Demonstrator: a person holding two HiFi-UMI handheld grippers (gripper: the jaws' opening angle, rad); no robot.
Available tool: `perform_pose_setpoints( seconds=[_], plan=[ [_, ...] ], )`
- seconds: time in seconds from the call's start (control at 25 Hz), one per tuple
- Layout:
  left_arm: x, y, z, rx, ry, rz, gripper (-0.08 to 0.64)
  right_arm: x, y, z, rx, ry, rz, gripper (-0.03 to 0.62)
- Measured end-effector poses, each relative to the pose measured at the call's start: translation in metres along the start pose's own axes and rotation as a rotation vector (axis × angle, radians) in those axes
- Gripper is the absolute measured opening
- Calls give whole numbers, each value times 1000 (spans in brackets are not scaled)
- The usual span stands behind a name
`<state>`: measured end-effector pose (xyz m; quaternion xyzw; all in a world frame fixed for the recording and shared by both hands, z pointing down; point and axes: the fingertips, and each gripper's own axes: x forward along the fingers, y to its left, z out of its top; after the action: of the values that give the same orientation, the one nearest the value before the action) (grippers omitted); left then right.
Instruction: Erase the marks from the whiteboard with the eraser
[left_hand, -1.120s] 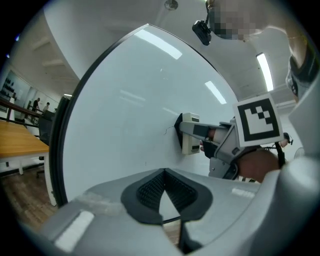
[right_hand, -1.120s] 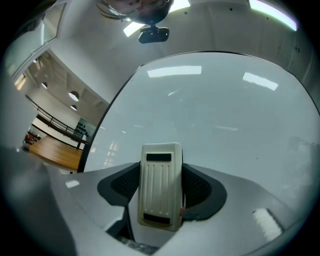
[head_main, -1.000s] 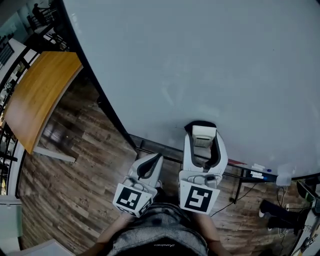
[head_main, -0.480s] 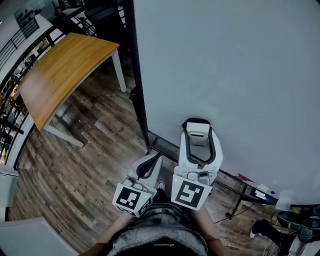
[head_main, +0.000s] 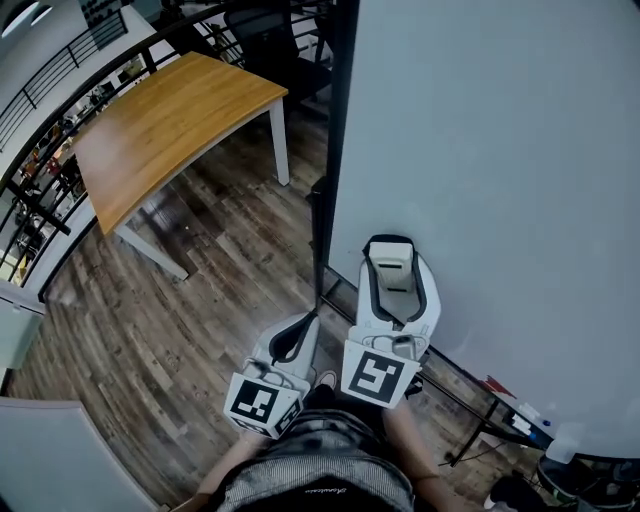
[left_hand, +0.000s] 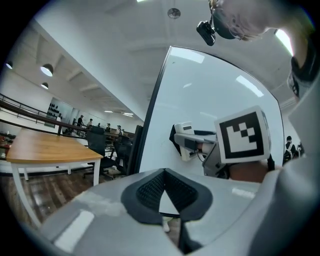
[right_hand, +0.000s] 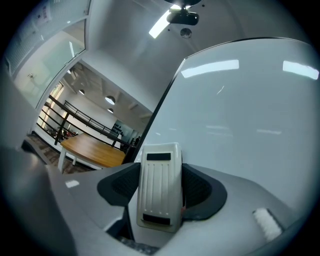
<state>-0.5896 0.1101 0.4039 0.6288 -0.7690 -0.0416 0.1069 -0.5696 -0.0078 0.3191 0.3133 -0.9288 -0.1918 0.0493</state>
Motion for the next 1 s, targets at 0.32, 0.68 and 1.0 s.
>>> perform_pose_setpoints(
  seconds=[0.32,0.68,1.0],
  plan=[
    [-1,-9,0,6,18,1,5,-15,-7,-6,6,3,-8,265],
    [21,-83,-18,39,63,-152,3,-61,-57,-27,17,13,-97,265],
    [38,-144,-33,66,97,-262,3,-106,-110,-46,33,13,-188,265]
  ],
)
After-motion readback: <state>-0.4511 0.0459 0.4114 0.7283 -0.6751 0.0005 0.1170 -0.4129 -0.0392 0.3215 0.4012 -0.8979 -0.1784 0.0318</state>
